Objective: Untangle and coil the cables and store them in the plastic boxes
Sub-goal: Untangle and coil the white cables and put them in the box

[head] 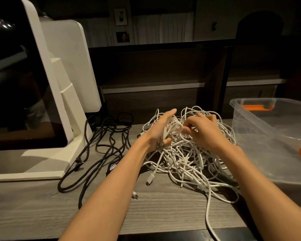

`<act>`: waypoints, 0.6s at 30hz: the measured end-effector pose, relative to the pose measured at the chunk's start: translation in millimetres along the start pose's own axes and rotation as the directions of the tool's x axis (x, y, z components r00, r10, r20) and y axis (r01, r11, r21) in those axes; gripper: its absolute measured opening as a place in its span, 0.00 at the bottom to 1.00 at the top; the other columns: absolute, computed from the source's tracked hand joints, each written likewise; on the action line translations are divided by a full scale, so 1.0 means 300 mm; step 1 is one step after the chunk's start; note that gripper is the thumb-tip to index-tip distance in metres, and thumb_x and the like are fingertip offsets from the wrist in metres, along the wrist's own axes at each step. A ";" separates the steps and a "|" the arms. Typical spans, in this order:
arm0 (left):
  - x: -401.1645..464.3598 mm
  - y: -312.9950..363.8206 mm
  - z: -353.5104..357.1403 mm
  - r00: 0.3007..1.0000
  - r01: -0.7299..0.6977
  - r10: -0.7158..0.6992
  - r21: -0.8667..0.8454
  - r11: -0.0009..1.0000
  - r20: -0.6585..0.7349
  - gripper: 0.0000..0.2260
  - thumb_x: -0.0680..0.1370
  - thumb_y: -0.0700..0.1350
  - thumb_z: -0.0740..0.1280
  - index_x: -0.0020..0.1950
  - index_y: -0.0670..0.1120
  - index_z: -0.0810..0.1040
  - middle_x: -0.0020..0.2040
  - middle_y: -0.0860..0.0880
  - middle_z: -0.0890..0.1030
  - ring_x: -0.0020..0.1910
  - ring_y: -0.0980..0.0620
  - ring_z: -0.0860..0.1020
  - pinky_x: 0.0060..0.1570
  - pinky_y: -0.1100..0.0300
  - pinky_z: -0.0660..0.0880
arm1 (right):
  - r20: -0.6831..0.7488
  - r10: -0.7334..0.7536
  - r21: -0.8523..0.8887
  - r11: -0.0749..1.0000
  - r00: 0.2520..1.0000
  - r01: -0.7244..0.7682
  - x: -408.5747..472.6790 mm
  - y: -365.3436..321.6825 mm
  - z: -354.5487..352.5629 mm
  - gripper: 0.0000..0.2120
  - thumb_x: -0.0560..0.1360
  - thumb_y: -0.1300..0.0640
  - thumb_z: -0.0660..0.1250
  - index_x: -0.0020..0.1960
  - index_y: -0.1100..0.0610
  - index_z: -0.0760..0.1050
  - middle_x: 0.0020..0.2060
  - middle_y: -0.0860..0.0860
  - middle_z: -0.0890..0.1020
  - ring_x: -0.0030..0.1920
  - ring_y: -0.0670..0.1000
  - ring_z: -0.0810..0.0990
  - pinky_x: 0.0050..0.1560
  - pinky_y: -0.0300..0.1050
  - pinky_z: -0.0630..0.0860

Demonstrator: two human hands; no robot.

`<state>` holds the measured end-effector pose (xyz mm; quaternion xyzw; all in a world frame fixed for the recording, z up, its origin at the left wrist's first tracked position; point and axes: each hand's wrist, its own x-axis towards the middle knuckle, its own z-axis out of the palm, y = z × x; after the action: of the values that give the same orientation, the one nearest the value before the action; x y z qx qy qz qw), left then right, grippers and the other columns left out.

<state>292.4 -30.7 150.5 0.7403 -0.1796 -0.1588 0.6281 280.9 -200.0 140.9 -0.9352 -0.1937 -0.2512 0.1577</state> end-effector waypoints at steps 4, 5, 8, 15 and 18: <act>0.005 -0.007 0.019 0.999 -0.047 0.047 -0.025 0.999 -0.005 0.26 0.84 0.56 0.46 0.33 0.43 0.68 0.22 0.51 0.69 0.18 0.57 0.63 0.23 0.62 0.58 | -0.044 0.003 0.090 0.996 0.999 0.001 -0.001 -0.010 0.007 0.12 0.77 0.61 0.65 0.58 0.50 0.72 0.45 0.44 0.79 0.49 0.47 0.75 0.56 0.44 0.64; 0.009 -0.011 0.020 0.999 -0.049 0.049 -0.035 0.998 -0.001 0.27 0.84 0.55 0.45 0.32 0.43 0.68 0.21 0.51 0.69 0.17 0.56 0.63 0.23 0.63 0.58 | -0.043 -0.002 0.126 0.992 0.999 0.007 -0.002 -0.017 0.008 0.14 0.76 0.63 0.65 0.60 0.51 0.72 0.47 0.46 0.79 0.48 0.48 0.76 0.53 0.44 0.69; 0.006 -0.013 0.020 1.000 -0.026 0.026 -0.049 0.998 -0.007 0.29 0.84 0.57 0.43 0.32 0.43 0.68 0.21 0.51 0.69 0.17 0.57 0.63 0.22 0.64 0.59 | -0.084 -0.036 0.177 0.983 0.996 0.050 -0.003 -0.031 0.011 0.10 0.77 0.63 0.65 0.56 0.54 0.75 0.44 0.48 0.80 0.43 0.47 0.77 0.44 0.44 0.74; 0.057 -0.031 0.018 0.965 -0.032 -0.005 -0.137 0.990 -0.261 0.41 0.78 0.68 0.37 0.55 0.36 0.74 0.26 0.50 0.75 0.19 0.57 0.67 0.20 0.66 0.61 | -0.049 -0.041 0.239 0.970 0.998 0.052 -0.001 -0.046 0.002 0.02 0.76 0.55 0.68 0.44 0.51 0.78 0.35 0.43 0.76 0.37 0.43 0.73 0.37 0.37 0.68; 0.076 -0.035 0.035 0.887 -0.043 -0.018 -0.121 0.992 -0.461 0.38 0.77 0.70 0.42 0.71 0.42 0.64 0.60 0.38 0.79 0.53 0.38 0.81 0.51 0.48 0.79 | 0.032 -0.032 0.254 0.967 0.999 0.023 -0.003 -0.055 -0.002 0.07 0.77 0.52 0.65 0.42 0.53 0.78 0.32 0.49 0.78 0.33 0.49 0.75 0.35 0.44 0.70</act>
<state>308.5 -49.0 138.1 0.7137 -0.0196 0.0144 0.7000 272.7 -186.1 144.3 -0.9089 -0.2399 -0.2096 0.2691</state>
